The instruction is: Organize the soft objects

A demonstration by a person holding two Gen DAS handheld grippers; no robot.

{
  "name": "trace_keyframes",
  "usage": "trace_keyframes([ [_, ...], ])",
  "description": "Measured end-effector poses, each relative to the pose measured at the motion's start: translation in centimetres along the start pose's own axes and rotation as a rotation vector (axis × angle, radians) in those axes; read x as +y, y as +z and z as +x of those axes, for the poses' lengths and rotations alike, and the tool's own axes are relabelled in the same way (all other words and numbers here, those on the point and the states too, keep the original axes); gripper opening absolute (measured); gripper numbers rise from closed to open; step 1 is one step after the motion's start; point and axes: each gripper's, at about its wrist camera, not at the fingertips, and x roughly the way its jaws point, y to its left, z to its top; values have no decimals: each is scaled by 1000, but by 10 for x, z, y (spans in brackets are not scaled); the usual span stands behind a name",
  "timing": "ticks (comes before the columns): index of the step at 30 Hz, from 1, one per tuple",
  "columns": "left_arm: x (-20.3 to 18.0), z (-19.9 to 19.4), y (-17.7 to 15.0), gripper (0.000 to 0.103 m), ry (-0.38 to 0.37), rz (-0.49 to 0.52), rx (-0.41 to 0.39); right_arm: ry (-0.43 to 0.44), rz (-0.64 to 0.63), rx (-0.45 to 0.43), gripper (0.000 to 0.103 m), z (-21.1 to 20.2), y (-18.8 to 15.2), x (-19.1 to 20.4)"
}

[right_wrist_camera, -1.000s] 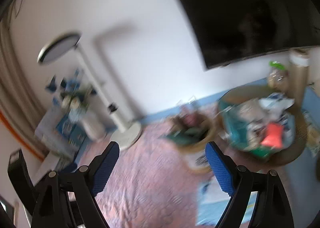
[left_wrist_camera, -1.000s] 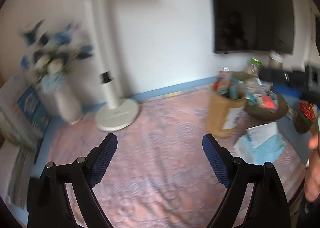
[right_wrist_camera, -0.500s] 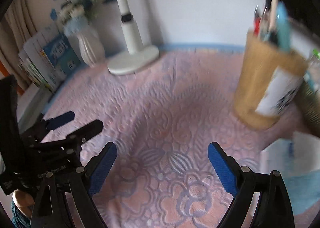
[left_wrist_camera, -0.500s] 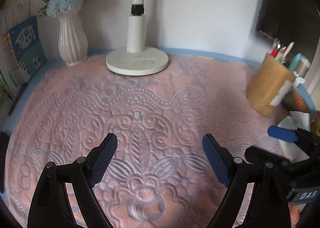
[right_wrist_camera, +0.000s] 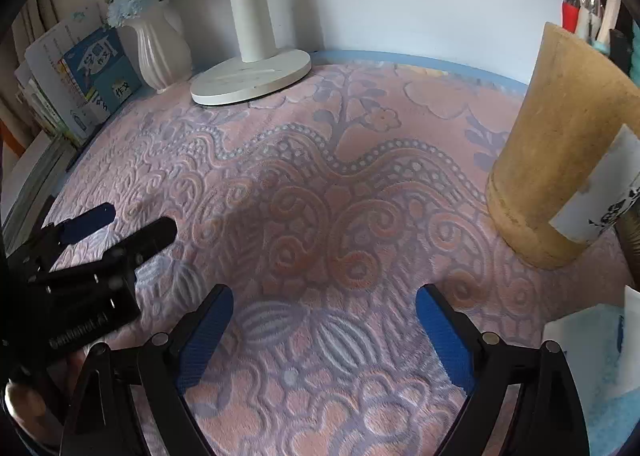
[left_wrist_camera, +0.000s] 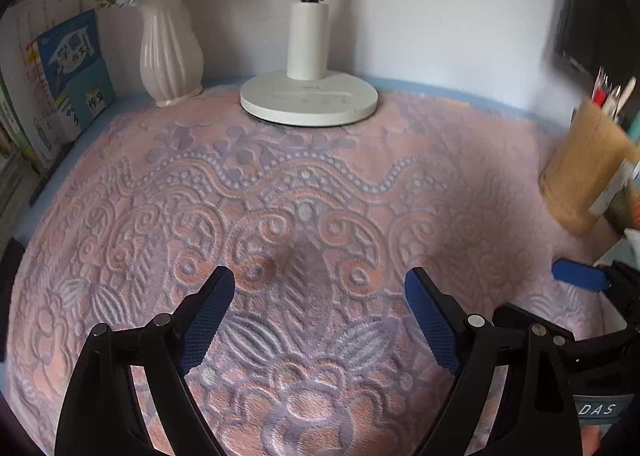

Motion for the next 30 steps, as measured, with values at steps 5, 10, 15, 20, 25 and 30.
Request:
trace_keyframes([
  [5,-4,7,-1,86,34,19,35,-43,-34,-17,103,5,-4,5],
  [10,0,12,-1,87,19,0,57,-47,-23,-27,103,5,-5,4],
  [15,-2,14,-2,96,44,8,69,-62,-29,-21,103,6,-5,5],
  [20,-1,18,-1,103,44,8,87,-89,-43,-17,103,8,-5,10],
  [25,-3,18,-3,103,43,5,87,-93,-40,-17,103,9,-5,10],
  [30,-1,18,-3,103,44,7,88,-96,-41,-16,103,9,-5,10],
])
